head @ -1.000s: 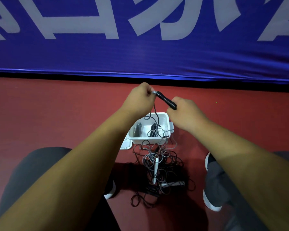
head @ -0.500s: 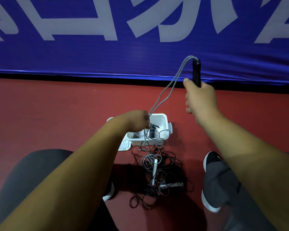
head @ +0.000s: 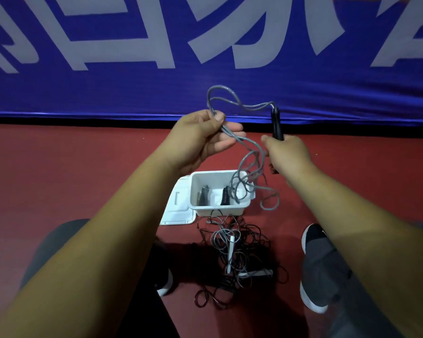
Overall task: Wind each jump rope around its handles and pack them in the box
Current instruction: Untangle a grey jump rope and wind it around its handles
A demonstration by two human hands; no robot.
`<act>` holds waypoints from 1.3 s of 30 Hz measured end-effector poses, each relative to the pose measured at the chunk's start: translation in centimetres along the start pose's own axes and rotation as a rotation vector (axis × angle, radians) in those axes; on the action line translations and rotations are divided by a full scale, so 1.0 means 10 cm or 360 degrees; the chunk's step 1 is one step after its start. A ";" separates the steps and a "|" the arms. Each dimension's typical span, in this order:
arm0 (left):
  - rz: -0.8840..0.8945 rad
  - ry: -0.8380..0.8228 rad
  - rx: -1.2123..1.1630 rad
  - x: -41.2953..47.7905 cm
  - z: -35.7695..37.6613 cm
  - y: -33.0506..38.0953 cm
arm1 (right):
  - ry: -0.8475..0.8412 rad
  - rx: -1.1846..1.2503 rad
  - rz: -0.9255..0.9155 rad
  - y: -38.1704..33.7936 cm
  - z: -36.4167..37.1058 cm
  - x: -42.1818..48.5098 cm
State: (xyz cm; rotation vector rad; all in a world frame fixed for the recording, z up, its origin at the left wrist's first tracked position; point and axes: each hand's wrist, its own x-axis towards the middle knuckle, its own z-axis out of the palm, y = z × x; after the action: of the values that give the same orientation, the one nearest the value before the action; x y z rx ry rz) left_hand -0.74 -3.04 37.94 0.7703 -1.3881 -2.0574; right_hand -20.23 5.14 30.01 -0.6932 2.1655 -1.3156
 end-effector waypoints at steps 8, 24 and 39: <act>-0.0687 -0.0104 0.1071 -0.02 -0.38 -0.28 | -0.0067 -0.0083 -0.0069 0.04 0.01 -0.03; 0.0069 0.0027 0.1453 0.27 -0.35 -0.44 | -0.0329 -0.0680 -0.0589 -0.01 0.12 -0.18; -0.0323 -0.0095 0.0154 0.17 -0.13 -0.27 | -0.0225 -0.0714 -0.0511 0.01 0.11 -0.19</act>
State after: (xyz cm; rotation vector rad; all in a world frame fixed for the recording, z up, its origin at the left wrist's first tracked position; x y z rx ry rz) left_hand -1.32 -4.21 34.77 0.9312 -1.5056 -2.1950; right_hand -18.13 5.68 29.78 -1.3134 2.3172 -0.8848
